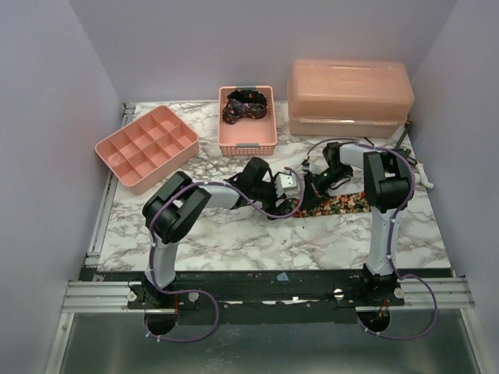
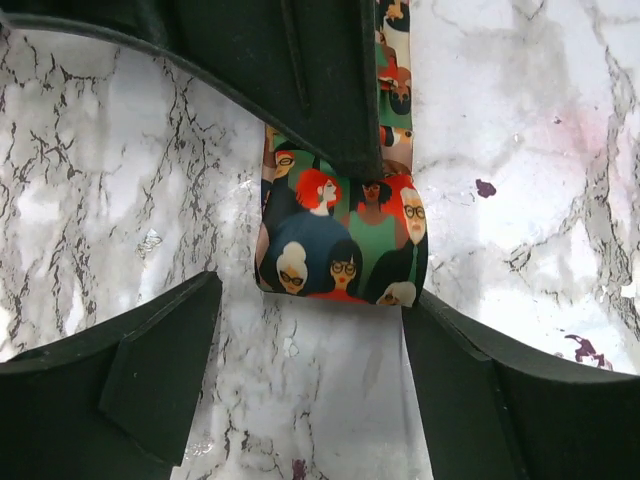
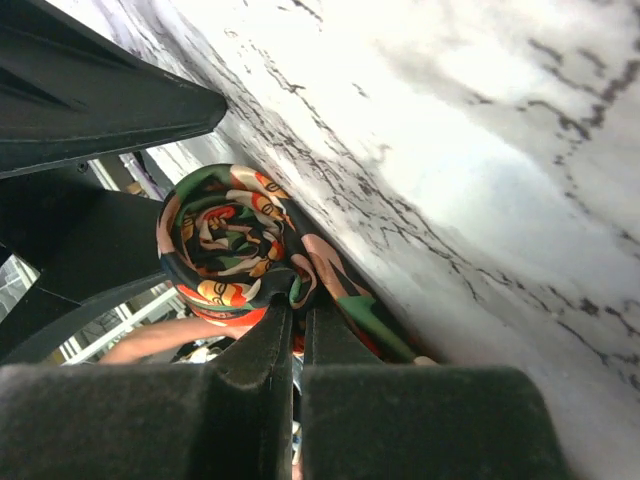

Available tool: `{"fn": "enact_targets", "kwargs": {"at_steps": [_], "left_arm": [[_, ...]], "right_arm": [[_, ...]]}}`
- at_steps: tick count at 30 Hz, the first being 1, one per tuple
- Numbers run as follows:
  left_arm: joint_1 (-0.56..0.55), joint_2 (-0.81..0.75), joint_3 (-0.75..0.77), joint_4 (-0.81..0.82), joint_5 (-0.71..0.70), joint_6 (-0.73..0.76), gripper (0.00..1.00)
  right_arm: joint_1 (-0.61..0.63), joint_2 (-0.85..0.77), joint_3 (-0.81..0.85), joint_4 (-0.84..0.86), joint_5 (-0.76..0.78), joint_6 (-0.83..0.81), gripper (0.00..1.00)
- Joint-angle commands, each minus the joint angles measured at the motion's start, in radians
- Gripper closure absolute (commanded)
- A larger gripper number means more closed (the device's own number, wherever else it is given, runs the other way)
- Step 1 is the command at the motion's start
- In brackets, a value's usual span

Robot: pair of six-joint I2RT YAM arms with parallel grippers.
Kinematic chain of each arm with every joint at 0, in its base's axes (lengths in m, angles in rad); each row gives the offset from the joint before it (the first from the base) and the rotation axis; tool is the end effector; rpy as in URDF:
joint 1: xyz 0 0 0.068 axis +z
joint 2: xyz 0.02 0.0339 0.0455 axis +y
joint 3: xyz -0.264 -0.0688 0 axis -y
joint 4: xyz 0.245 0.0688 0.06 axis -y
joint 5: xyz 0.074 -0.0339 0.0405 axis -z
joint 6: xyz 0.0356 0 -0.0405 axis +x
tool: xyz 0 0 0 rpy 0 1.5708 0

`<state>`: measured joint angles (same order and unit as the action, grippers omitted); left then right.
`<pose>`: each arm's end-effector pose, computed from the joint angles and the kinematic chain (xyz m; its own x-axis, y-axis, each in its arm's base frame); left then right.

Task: Roll the ties
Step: Roll the tie at the center of the board.

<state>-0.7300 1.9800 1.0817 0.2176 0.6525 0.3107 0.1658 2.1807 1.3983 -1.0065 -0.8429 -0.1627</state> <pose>0.2867 -0.2856 0.1371 -0.1770 0.4844 -0.8567 0.9827 0.1358 -0.1262 0.3567 0.0866 0.1044 -0.9582 -0.2696 0.0955 -0.1071 0.6477 0.7543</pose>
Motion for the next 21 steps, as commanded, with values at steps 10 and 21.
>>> {"fn": "enact_targets", "kwargs": {"at_steps": [10, 21], "left_arm": [[-0.044, 0.081, -0.061, 0.390, 0.083, -0.092, 0.22], [-0.057, 0.083, 0.013, -0.097, -0.072, 0.087, 0.80]], "right_arm": [[0.012, 0.112, -0.015, 0.149, 0.302, -0.051, 0.99], [0.017, 0.031, 0.019, 0.062, 0.185, -0.049, 0.72]]}}
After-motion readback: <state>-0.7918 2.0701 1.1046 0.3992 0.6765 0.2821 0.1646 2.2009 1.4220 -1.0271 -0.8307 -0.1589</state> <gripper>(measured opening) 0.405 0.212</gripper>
